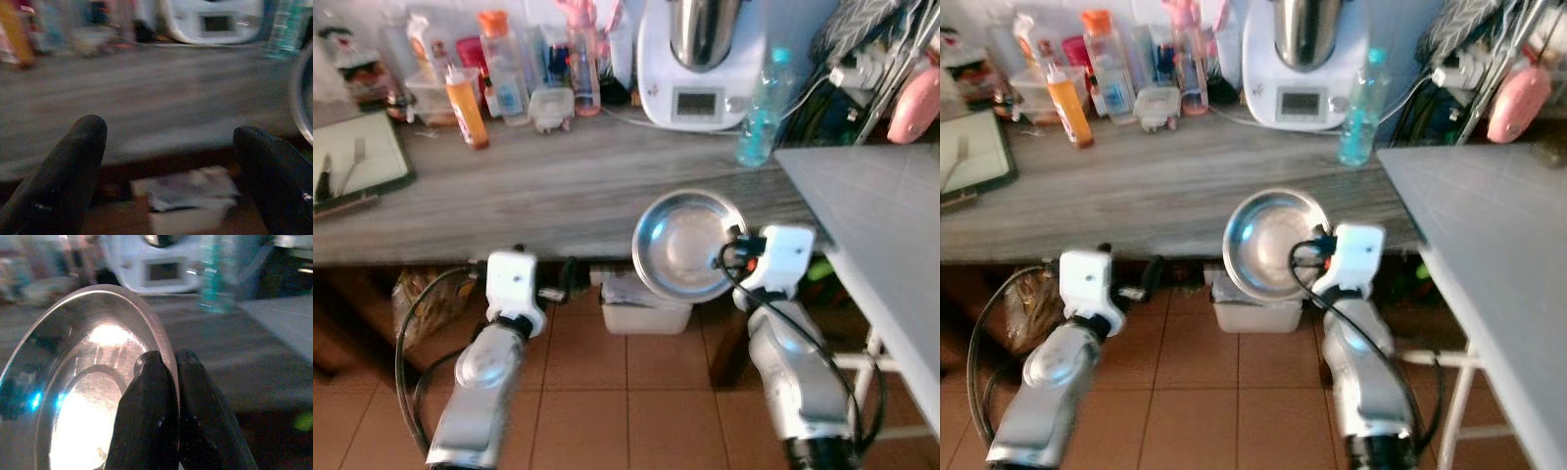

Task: Setting the table

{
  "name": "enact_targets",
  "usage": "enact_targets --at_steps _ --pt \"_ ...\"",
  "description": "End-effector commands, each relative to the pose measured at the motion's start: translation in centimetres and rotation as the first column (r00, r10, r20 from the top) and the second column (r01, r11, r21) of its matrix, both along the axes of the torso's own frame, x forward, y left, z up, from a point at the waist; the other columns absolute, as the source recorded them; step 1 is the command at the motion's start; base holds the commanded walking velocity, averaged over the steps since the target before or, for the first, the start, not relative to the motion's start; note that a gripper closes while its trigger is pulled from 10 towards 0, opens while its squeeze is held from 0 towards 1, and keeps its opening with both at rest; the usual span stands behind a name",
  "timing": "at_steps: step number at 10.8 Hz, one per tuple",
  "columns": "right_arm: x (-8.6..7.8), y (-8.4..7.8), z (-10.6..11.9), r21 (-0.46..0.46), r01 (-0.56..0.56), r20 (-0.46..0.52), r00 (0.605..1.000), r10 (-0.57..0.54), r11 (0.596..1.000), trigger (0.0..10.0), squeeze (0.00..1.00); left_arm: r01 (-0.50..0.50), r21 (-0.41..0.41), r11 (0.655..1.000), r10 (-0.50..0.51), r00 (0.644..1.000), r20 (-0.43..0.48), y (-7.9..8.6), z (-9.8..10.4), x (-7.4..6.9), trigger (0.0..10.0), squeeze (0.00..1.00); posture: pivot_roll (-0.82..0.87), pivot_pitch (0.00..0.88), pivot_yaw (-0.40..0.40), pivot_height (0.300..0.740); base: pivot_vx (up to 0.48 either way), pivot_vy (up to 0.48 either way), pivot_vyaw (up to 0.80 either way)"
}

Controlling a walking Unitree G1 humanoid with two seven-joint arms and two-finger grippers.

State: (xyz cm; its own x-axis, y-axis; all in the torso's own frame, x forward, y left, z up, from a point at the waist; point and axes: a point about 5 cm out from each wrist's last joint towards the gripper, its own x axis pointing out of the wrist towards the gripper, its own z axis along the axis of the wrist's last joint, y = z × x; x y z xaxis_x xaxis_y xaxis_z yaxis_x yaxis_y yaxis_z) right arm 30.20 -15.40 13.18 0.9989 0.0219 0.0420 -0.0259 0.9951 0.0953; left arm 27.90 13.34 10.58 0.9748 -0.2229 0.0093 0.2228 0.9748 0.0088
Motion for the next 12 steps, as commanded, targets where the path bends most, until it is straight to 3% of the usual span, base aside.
enact_targets --at_steps 1,9,12 --pt "0.28 0.27 0.83 0.001 -0.015 0.036 0.999 0.015 1.0 10.0 0.0 -0.018 0.032 0.999 0.017 1.0 0.012 0.75 0.25 0.17 10.0 0.0 0.09 0.0 0.038 0.74 0.0 0.0 0.0" --pt "0.27 0.22 0.77 -0.003 -0.014 0.038 0.999 0.014 1.0 10.0 0.0 0.009 0.027 1.0 -0.009 1.0 0.011 0.51 0.14 0.05 10.0 0.0 0.09 0.0 0.038 0.74 0.0 0.0 0.17" --pt "0.12 0.26 0.7 -0.002 -0.012 0.038 0.999 0.012 1.0 10.0 0.0 0.024 0.025 0.999 -0.025 1.0 0.01 0.44 0.16 0.03 10.0 0.0 0.09 0.0 0.043 0.74 0.304 0.0 0.0"
